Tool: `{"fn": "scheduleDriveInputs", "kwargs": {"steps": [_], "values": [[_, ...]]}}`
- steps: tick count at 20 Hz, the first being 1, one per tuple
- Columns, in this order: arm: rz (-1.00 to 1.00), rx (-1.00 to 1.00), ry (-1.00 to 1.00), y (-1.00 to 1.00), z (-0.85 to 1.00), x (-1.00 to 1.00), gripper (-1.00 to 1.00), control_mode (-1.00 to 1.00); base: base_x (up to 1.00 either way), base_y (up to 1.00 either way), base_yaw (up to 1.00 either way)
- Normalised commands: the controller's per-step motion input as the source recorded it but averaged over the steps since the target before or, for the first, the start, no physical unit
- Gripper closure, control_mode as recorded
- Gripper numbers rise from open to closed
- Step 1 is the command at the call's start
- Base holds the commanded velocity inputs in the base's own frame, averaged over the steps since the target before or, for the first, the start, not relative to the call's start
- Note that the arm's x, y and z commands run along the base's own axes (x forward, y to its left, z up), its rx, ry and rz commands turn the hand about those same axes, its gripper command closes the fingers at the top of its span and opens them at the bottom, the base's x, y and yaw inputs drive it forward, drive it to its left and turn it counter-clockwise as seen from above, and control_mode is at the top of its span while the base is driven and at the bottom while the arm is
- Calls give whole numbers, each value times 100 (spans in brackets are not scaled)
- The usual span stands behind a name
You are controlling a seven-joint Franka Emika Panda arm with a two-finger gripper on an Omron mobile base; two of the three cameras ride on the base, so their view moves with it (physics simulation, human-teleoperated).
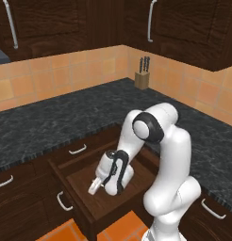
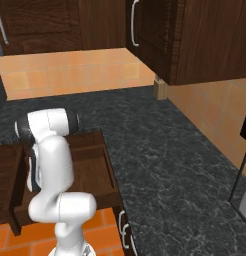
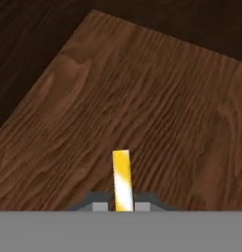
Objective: Take a straw from the drawer in front and place it inside the glass cup on the dining counter.
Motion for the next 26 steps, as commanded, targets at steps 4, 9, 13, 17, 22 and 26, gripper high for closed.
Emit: {"fn": "scheduleDriveInputs", "kwargs": {"steps": [4, 9, 13, 17, 22, 26], "values": [[-1, 18, -11, -18, 100, -39, 100, -100, 0, 0, 0], [-4, 13, -7, -2, 100, 39, 100, -100, 0, 0, 0], [-6, 6, -3, 0, 100, 60, 100, -100, 0, 0, 0], [-4, 4, 0, -9, 100, 29, 100, -100, 0, 0, 0], [-5, 7, 0, 0, 100, 41, 100, -100, 0, 0, 0], [-5, 7, 0, 0, 100, 36, 100, -100, 0, 0, 0]]}}
